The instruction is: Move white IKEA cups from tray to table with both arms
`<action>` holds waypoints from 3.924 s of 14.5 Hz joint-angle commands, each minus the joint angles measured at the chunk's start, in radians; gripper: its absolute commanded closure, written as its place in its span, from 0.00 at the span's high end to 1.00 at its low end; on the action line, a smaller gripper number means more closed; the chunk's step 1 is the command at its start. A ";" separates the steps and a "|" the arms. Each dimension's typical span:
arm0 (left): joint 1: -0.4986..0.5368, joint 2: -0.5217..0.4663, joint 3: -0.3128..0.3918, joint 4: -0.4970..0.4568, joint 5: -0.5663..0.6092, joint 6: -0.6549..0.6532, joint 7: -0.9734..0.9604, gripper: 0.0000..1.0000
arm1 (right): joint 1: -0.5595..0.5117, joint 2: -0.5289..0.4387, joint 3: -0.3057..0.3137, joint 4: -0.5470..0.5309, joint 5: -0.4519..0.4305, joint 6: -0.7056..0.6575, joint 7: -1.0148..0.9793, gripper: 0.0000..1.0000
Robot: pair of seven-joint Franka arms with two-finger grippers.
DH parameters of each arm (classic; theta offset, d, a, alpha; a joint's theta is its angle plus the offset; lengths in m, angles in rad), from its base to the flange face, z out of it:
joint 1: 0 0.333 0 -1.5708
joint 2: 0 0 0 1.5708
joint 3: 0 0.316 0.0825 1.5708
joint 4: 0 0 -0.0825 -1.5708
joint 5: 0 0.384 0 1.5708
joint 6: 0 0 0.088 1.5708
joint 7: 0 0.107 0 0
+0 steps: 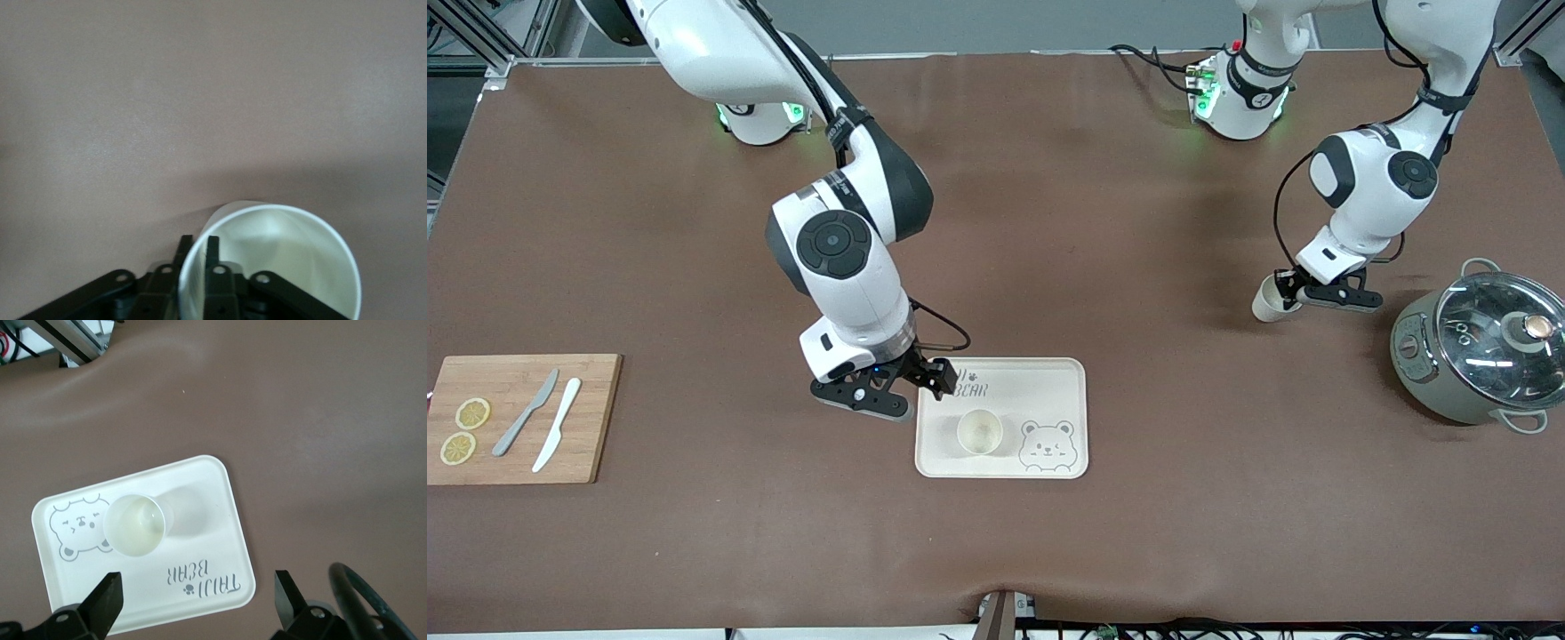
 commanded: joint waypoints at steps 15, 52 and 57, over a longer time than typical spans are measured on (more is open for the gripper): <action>0.007 -0.161 -0.003 0.008 -0.034 -0.158 0.018 1.00 | 0.038 0.244 -0.045 0.153 -0.033 0.180 0.048 1.00; -0.277 -0.070 0.053 1.204 0.150 -1.416 -0.401 1.00 | 0.096 0.359 -0.075 0.153 -0.037 0.305 0.064 0.00; -0.274 -0.072 0.053 1.204 0.144 -1.425 -0.401 1.00 | 0.090 0.334 -0.072 0.152 -0.030 0.291 0.061 0.00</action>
